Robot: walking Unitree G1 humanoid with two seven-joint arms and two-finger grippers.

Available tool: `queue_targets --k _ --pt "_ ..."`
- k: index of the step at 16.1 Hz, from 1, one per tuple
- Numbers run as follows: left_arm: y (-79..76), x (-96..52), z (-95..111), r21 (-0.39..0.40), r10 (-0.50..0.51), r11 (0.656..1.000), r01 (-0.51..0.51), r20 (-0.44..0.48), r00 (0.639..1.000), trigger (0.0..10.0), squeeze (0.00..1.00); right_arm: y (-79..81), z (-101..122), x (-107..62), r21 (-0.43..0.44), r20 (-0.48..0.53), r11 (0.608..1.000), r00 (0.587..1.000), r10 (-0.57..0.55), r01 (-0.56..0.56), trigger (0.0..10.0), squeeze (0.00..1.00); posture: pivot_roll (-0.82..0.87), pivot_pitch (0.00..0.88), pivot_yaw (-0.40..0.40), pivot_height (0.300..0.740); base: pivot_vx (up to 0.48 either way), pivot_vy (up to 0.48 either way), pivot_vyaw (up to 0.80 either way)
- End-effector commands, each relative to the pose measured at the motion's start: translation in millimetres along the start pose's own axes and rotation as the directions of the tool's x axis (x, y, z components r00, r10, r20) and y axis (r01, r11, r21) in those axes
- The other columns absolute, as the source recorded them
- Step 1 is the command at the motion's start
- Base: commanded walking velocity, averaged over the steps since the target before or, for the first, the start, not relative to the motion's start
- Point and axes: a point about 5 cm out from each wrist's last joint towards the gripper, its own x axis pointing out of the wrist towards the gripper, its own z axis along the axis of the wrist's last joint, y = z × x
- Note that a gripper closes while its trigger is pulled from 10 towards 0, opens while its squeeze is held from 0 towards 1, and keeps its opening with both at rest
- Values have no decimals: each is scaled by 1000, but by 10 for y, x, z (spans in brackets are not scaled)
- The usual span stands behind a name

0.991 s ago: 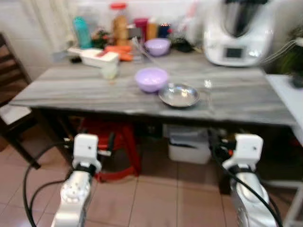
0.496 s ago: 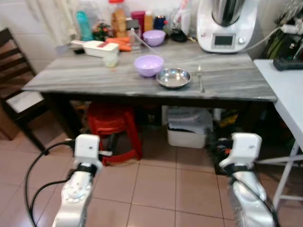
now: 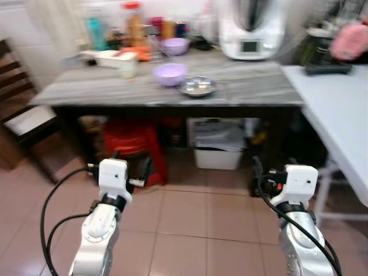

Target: Setting the table

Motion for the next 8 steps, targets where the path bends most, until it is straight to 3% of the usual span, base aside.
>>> queue_targets --k 1,8 --pt "8 6 -9 -7 -1 1000 1 -9 1000 10000 0 -10 11 -8 -1 1 1000 1000 -5 5 10000 0 -54 0 72 740 0 -255 0" --pt "-18 30 1 -29 -12 1000 12 -8 1000 10000 0 -4 21 1 -5 3 1000 1000 -1 1 10000 0 -55 0 71 740 0 -316 0"
